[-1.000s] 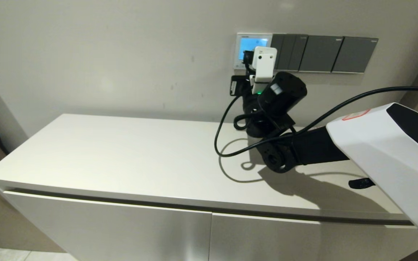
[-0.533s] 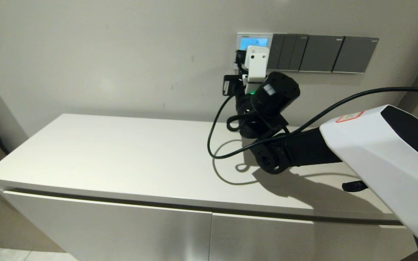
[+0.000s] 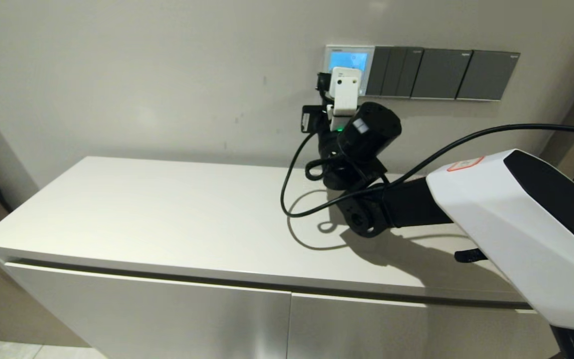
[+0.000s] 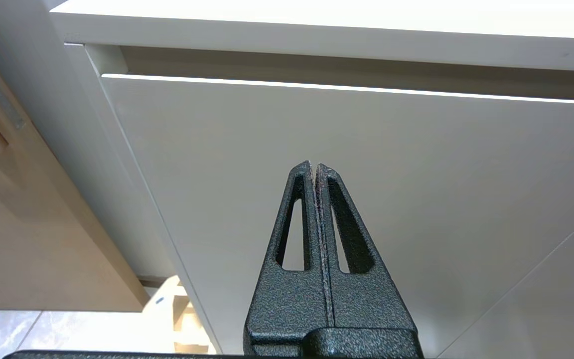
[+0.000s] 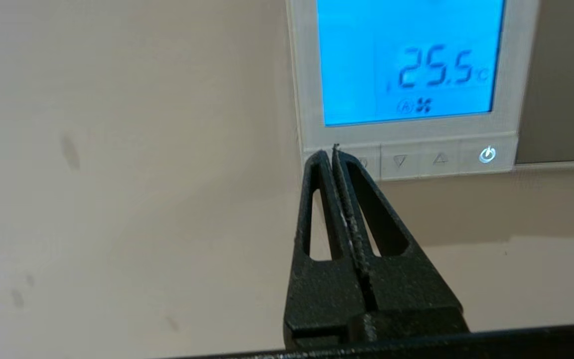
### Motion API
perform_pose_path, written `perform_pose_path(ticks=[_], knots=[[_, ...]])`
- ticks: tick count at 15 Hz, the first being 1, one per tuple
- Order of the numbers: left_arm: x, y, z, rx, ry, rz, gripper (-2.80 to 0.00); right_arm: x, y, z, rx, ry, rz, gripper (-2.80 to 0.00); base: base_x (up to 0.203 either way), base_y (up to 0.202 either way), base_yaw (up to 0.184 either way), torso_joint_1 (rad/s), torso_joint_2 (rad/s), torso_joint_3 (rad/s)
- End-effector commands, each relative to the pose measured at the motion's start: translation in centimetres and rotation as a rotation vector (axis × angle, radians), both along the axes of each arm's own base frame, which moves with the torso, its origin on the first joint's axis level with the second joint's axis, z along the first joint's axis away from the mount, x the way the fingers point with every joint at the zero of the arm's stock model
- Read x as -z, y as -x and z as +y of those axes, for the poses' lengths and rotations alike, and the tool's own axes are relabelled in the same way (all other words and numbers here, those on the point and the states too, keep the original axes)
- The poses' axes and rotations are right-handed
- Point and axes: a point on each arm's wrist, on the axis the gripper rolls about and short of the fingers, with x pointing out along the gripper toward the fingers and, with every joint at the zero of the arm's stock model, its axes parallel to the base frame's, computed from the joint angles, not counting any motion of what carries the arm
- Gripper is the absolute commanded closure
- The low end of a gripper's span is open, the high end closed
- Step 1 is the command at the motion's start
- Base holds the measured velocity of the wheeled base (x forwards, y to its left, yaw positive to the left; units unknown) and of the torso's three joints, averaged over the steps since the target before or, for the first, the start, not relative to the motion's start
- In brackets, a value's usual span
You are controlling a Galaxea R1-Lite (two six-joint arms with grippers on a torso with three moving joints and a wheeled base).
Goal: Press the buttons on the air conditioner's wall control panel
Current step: Press the temperature increase button
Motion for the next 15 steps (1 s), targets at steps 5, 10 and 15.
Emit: perform_pose_path(ticks=[5,10,15], knots=[[-0.01,0.0,0.0,0.0,0.0,-0.001,0.0,-0.1,-0.25,0.32,0.003,-0.019,-0.021,0.0,0.0,0.0,0.0,0.0,0.0,0.0],[-0.01,-0.01,0.0,0.0,0.0,0.0,0.0,0.03,-0.5,0.59,0.003,-0.024,-0.025,0.0,0.0,0.0,0.0,0.0,0.0,0.0],[0.0,0.0,0.0,0.0,0.0,0.0,0.0,0.12,-0.64,0.69,0.003,-0.023,-0.027,0.0,0.0,0.0,0.0,0.0,0.0,0.0]])
